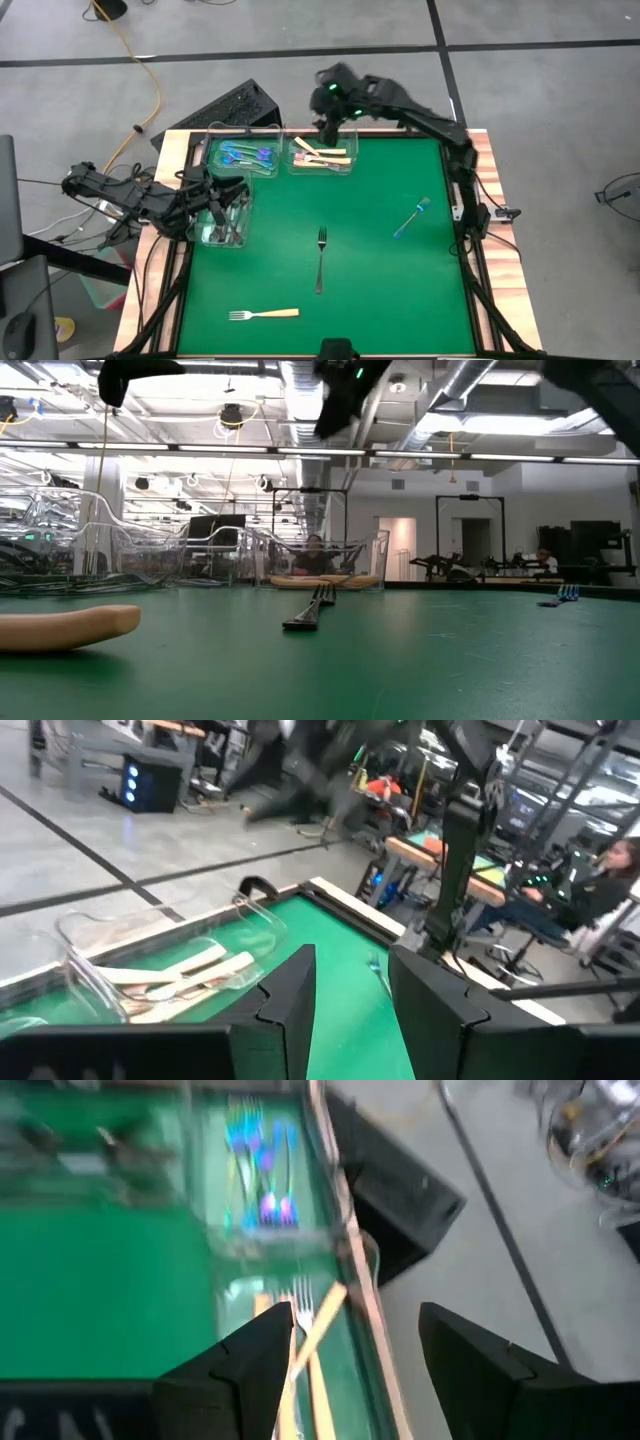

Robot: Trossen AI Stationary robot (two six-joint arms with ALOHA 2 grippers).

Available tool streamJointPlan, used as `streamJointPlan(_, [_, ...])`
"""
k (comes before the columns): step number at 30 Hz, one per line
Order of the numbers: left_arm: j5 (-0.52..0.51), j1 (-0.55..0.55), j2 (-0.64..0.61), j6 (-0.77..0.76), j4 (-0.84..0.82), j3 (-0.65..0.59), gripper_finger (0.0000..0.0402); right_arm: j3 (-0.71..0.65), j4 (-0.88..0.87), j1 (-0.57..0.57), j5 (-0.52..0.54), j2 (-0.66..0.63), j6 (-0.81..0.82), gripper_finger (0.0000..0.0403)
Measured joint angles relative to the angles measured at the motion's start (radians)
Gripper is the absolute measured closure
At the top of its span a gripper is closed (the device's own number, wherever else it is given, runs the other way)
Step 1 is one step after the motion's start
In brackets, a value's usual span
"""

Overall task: Sort silverware by color (type)
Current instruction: Put the black fork into the middle left transparent bin

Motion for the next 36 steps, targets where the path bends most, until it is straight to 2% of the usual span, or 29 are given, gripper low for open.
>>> streamJointPlan(12, [0.123,0.000,0.112,-0.046,0.016,0.000,0.0289,0.000,-0.037,0.002,-0.108,-0.335,0.105,0.0165])
streamJointPlan(16, [0.164,0.000,0.149,-0.046,0.032,0.000,0.0289,0.000,-0.134,0.002,-0.112,-0.430,0.150,0.0166])
streamJointPlan(20, [0.209,0.000,0.181,-0.046,0.044,0.000,0.0289,0.001,-0.314,0.002,-0.114,-0.495,0.223,0.0166])
streamJointPlan(26, [0.414,0.000,0.212,-0.046,0.039,0.000,0.0289,-0.002,-0.541,0.062,-0.116,-0.526,0.344,0.0166])
streamJointPlan(36, [0.675,-0.012,0.225,-0.094,-0.005,0.000,0.0289,-0.083,-0.536,0.256,-0.117,-0.543,0.421,0.0166])
